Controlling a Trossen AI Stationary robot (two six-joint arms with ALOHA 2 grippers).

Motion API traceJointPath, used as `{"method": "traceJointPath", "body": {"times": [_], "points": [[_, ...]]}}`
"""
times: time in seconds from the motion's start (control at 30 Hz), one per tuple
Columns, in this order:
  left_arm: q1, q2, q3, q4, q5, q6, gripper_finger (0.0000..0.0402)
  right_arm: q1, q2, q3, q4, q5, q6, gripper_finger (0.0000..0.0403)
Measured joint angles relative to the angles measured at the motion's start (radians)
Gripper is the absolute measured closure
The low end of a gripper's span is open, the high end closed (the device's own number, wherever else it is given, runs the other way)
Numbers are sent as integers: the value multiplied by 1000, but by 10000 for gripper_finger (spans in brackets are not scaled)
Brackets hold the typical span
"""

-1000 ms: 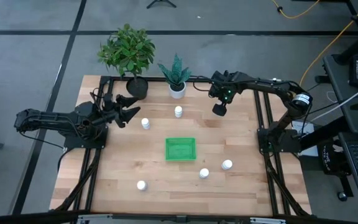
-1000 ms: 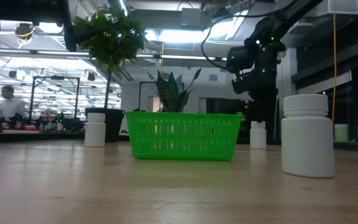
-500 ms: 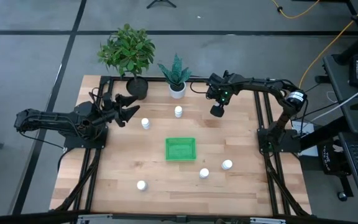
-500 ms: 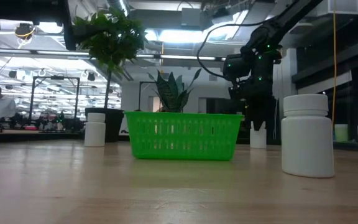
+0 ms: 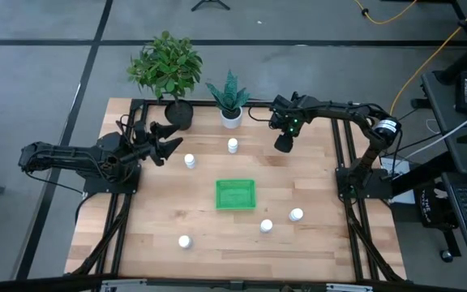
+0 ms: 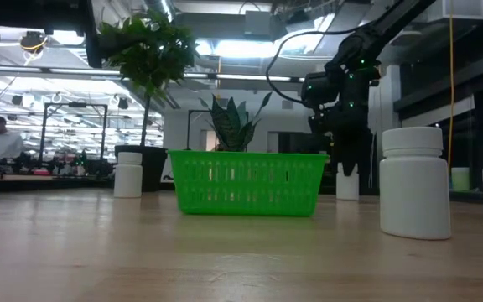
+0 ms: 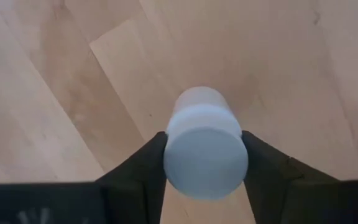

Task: Pick and place pill bottles into a basket
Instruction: Put the white pill bottle into the green bin

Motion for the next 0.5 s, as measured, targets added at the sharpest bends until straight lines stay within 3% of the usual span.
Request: {"method": "traceJointPath", "body": {"times": [0.3, 0.5], "points": [[0, 5, 1, -211, -127, -3, 32, 113, -55, 78, -45, -93, -5, 239], [0, 5, 1, -290, -146, -8, 32, 267, -118, 251, -87, -98, 6, 240]]}}
